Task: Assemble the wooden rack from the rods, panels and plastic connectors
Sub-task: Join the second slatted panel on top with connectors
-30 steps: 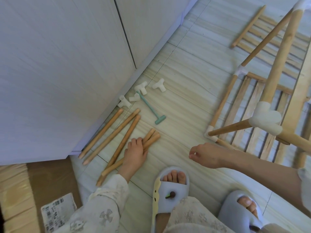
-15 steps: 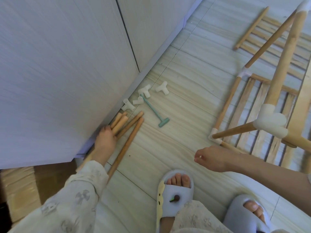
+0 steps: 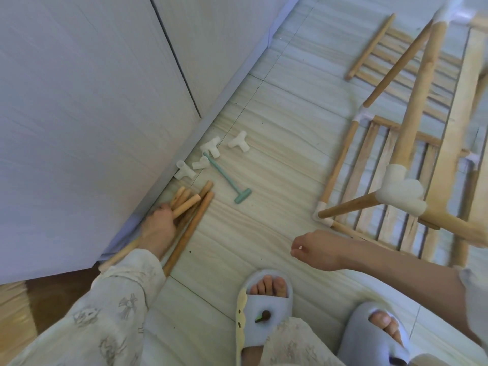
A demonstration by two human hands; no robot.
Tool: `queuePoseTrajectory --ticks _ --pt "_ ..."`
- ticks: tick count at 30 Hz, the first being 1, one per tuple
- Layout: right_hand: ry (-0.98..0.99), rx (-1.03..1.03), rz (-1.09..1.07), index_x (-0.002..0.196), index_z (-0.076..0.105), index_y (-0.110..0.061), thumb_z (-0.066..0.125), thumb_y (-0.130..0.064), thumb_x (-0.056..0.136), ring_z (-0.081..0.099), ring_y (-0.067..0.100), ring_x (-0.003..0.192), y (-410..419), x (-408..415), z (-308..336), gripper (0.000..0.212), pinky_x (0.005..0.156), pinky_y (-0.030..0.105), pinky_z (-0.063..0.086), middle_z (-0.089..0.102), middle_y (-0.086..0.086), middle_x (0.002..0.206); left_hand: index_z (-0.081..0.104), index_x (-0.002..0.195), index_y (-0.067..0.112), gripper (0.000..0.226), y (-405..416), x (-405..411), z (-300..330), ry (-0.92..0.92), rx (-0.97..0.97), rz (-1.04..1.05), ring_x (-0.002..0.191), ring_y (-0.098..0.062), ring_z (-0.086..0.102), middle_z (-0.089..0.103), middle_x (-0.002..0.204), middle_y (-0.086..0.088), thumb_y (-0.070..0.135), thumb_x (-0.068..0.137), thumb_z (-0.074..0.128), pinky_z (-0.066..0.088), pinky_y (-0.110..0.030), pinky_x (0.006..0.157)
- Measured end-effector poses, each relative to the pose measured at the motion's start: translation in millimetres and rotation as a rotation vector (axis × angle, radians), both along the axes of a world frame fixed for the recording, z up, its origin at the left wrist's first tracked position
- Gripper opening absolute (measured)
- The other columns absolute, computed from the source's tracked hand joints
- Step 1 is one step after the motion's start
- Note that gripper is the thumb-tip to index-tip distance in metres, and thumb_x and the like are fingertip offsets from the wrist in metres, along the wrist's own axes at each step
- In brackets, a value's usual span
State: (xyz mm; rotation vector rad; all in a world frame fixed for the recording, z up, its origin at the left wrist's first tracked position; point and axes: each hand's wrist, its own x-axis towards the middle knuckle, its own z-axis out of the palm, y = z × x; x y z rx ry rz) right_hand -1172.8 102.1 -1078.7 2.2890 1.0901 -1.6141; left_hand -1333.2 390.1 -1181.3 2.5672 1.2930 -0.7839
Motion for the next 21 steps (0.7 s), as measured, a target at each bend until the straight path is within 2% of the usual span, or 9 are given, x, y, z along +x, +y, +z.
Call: queuePoseTrajectory --ticks 3,5,7,9,12,15,18,19,21 --pt "0.005 0.018 -0.004 0.130 0.050 -0.017 0.029 -0.037 0.101 0.051 0.022 0.117 5.2 0.0 14.0 0.041 0.095 0.030 0.041 0.053 0.004 0.132 0.042 0.115 -0.001 0.025 -6.3 2.9 17.7 -0.050 -0.009 -0.021 0.101 -0.039 0.058 0.057 0.113 -0.023 0.010 0.093 0.048 0.046 -0.042 0.078" --pt "0.016 0.048 -0.024 0.129 0.051 -0.015 0.029 -0.037 0.101 0.051 0.022 0.117 10.9 -0.2 31.5 0.042 0.092 0.029 0.040 0.053 0.004 0.132 0.042 0.117 -0.003 0.027 -12.7 9.9 41.9 -0.149 -0.012 -0.010 0.105 -0.041 0.055 0.055 0.114 -0.026 0.009 0.093 0.048 0.044 -0.043 0.082" --pt "0.046 0.101 -0.076 0.127 0.053 -0.012 0.031 -0.036 0.101 0.056 0.021 0.111 17.2 -0.6 55.4 0.041 0.092 0.030 0.043 0.058 0.005 0.126 0.043 0.119 -0.005 0.030 -25.3 18.3 74.2 -0.343 -0.069 0.062 0.104 -0.044 0.054 0.056 0.113 -0.029 0.010 0.093 0.048 0.041 -0.042 0.080" --pt "0.046 0.187 -0.121 0.125 0.054 -0.011 0.033 -0.033 0.101 0.061 0.020 0.105 21.5 -0.9 83.8 0.039 0.093 0.031 0.045 0.063 0.005 0.120 0.045 0.118 -0.004 0.029 -44.2 28.1 112.4 -0.580 -0.149 0.129 0.100 -0.043 0.056 0.059 0.107 -0.025 0.010 0.093 0.050 0.037 -0.035 0.072" --pt "-0.003 0.331 -0.185 0.123 0.056 -0.012 0.038 -0.032 0.100 0.063 0.020 0.101 17.1 -3.4 130.3 0.036 0.090 0.031 0.047 0.064 0.005 0.117 0.048 0.114 0.002 0.025 -82.2 47.2 179.4 -0.828 -0.260 0.105 0.089 -0.030 0.058 0.057 0.091 -0.009 0.015 0.093 0.053 0.031 -0.027 0.064" --pt "-0.119 0.449 -0.237 0.132 0.049 -0.014 0.043 -0.037 0.098 0.057 0.021 0.111 -1.7 -7.8 175.2 0.041 0.092 0.027 0.042 0.058 0.005 0.126 0.050 0.107 0.012 0.019 -124.9 70.1 249.2 -1.058 -0.407 0.049 0.086 -0.020 0.055 0.058 0.091 -0.003 0.016 0.091 0.058 0.034 -0.023 0.066" --pt "-0.180 0.560 -0.341 0.138 0.041 -0.016 0.046 -0.043 0.095 0.052 0.018 0.118 -34.5 -15.9 209.5 0.051 0.098 0.026 0.040 0.052 0.001 0.132 0.053 0.097 0.011 0.013 -171.7 88.6 307.1 -1.283 -0.578 -0.025 0.071 -0.006 0.055 0.056 0.076 0.008 0.011 0.088 0.062 0.041 -0.015 0.062" --pt "-0.195 0.604 -0.377 0.136 0.044 -0.016 0.048 -0.043 0.094 0.053 0.018 0.117 -46.2 -19.1 217.1 0.049 0.099 0.029 0.041 0.053 0.000 0.130 0.055 0.093 0.011 0.010 -188.1 92.8 323.2 -1.338 -0.637 -0.055 0.068 0.000 0.054 0.056 0.074 0.010 0.009 0.087 0.062 0.042 -0.010 0.062" --pt "-0.262 0.696 -0.443 0.122 0.052 -0.015 0.051 -0.038 0.094 0.057 0.018 0.106 -69.1 -24.2 229.6 0.035 0.091 0.029 0.045 0.061 0.002 0.116 0.059 0.082 0.016 0.009 -218.4 97.9 349.1 -1.426 -0.759 -0.069 0.067 0.000 0.058 0.060 0.071 0.011 0.010 0.085 0.064 0.046 -0.016 0.066"
